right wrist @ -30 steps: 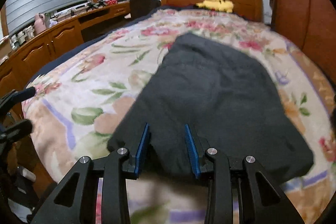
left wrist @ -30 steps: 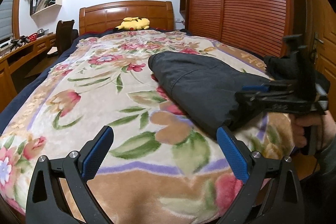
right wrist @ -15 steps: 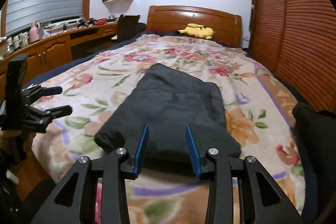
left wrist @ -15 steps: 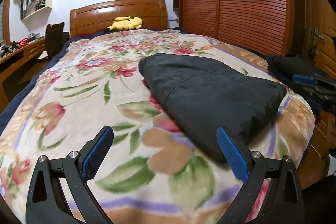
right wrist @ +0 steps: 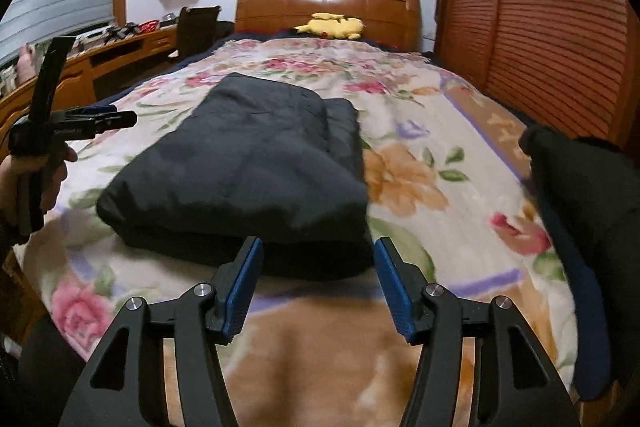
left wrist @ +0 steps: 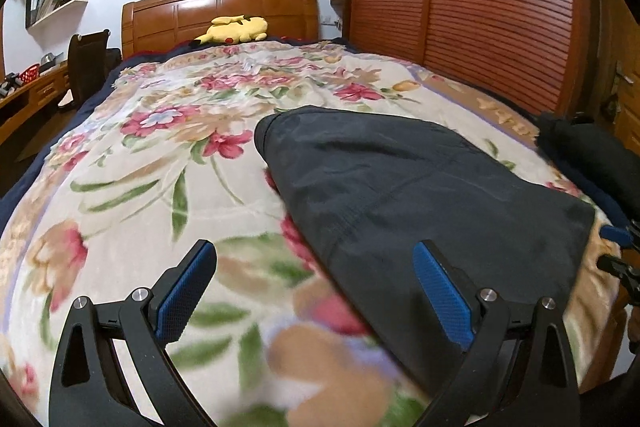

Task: Fold large clothes

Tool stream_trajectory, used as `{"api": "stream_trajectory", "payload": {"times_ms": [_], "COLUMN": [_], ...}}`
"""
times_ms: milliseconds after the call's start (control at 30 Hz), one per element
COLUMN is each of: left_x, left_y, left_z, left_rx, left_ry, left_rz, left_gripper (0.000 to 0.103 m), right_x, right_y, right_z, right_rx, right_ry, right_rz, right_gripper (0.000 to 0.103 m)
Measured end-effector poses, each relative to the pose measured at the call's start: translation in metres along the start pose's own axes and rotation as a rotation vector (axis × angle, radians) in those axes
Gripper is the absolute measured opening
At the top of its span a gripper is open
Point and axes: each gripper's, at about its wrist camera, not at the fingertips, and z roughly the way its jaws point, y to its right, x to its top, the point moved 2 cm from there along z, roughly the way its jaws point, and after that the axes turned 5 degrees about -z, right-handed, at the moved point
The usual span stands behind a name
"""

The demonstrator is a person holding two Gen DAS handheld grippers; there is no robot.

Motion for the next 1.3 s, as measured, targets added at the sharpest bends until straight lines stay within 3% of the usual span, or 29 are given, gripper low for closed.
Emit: {"api": "stream_trajectory", "payload": {"times_ms": [233, 500, 800, 1100, 1300], "left_x": [0.027, 0.053, 0.076, 0.074, 0.066], "left_y": [-0.009, -0.008, -0.011, -0.028, -0.033], "left_z": [0.038, 0.084, 0.135, 0.171, 0.173], "left_rx": [0.016, 0.033, 0.006, 0.000, -0.020], "left_ry": [-0.017, -0.040, -0.080, -0.167, -0.172], "left_rz": [0.000, 0.031, -0.025, -0.111, -0.135], "left_gripper": [0.099, 0.099, 0.099, 0.100, 0.101], "right_x": [0.002, 0.009, 0.010, 0.007, 0.010], "right_y": [-0.003, -0.008, -0.008, -0.005, -0.005], "right_z": [0.020, 0.046, 0.065, 0.066, 0.071], "right_rx": [0.027, -0.002, 0.010, 0.014, 0.003], "right_ry": [-0.047, -0.074, -0.108, -0.111, -0.112], "right_rz": [0.019, 0.042, 0.083, 0.094, 0.084], "right_gripper": [0.060, 0.060, 0.061, 0.061, 0.061]}}
